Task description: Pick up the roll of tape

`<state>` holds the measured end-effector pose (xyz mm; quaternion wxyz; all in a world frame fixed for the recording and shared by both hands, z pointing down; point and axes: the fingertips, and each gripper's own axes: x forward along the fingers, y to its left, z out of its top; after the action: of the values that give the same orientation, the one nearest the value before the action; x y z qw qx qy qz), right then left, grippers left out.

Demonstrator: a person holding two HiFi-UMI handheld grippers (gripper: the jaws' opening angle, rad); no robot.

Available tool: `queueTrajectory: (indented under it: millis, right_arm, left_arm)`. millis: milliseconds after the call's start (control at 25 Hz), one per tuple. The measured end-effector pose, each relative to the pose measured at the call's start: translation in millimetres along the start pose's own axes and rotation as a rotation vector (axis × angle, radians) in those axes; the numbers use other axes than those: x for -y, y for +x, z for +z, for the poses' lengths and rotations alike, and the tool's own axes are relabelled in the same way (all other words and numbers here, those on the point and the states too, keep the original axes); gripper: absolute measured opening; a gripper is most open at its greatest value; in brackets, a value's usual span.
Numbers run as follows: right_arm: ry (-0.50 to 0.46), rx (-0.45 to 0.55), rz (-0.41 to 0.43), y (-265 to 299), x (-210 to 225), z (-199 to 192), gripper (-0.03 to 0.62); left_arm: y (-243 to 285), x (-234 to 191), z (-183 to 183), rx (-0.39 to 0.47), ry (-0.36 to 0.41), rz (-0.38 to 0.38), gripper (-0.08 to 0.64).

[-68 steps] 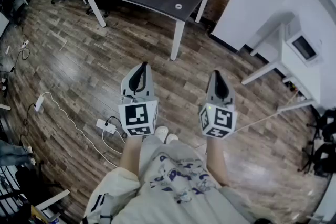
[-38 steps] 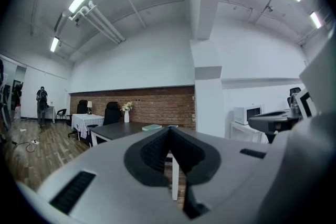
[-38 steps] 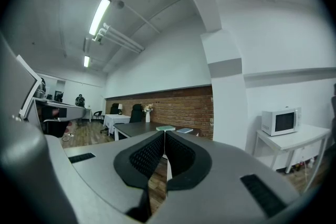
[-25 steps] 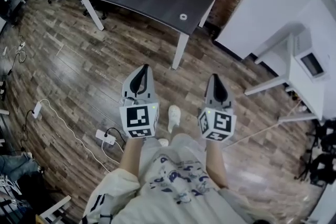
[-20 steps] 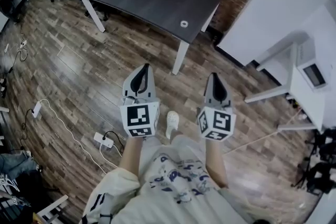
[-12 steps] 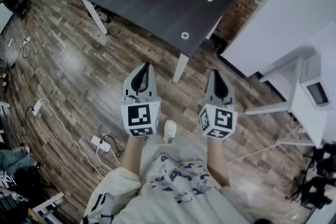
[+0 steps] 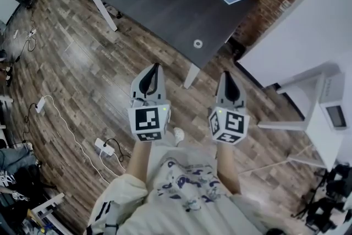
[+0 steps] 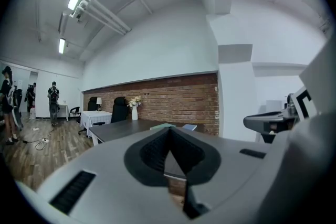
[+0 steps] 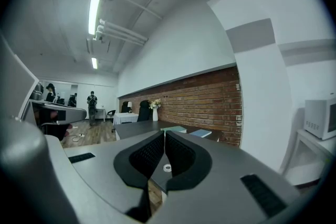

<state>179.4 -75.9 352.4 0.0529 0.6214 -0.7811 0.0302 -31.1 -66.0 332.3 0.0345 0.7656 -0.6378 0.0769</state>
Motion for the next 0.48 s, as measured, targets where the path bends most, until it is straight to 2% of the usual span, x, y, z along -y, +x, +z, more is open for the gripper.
queueTrajectory:
  millis: [480]
  right_arm:
    - [0.036, -0.009, 0.019, 79, 6, 3, 0.011]
  left_arm:
    - [82, -20, -3, -0.025, -0.011, -0.025, 0.002]
